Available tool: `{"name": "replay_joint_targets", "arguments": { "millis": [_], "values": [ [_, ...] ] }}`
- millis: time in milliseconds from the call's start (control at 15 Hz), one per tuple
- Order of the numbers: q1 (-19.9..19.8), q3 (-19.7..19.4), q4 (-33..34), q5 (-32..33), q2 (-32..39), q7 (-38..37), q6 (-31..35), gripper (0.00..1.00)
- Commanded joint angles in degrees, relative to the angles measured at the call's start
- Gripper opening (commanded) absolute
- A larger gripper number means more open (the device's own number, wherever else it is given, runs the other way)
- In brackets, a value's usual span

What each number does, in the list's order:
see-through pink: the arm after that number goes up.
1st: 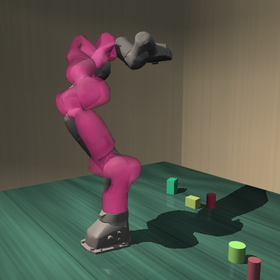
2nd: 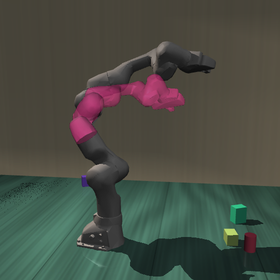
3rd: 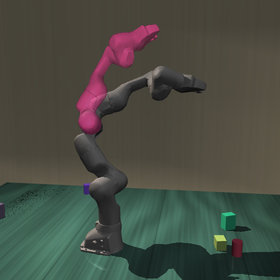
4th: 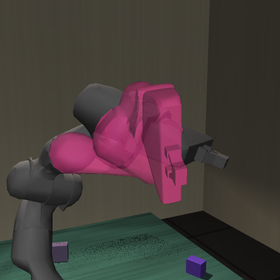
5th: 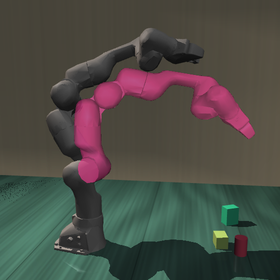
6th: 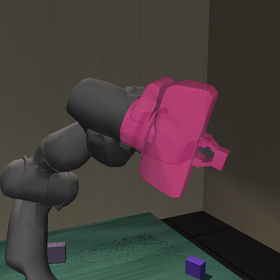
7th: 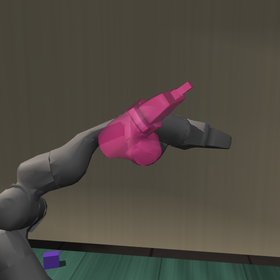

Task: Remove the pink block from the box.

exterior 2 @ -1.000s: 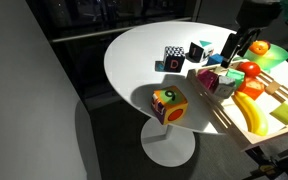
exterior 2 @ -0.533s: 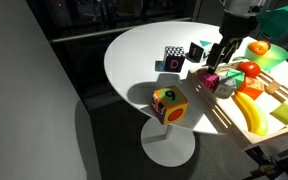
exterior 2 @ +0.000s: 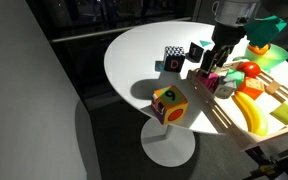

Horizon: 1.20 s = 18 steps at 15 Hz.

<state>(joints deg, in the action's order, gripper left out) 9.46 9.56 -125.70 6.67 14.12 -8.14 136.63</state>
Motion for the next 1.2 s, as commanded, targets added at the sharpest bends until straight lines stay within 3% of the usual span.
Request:
{"name": "replay_joint_targets", "arguments": {
  "millis": [0, 800, 867, 933, 1133],
  "values": [
    [0.9, -1.5, 1.6, 1.7, 1.7, 0.1, 0.8, 1.00],
    [1.8, -2.8, 1.9, 2.9, 3.8, -0.3, 1.8, 1.00],
    [2.0, -2.9, 2.0, 3.1, 3.9, -0.4, 1.6, 0.75],
    [2.1, -3.0, 2.0, 3.3, 4.0, -0.5, 1.5, 0.75],
    [2.3, -3.2, 2.3, 3.5, 4.2, -0.6, 1.1, 0.49]
  ]
}}
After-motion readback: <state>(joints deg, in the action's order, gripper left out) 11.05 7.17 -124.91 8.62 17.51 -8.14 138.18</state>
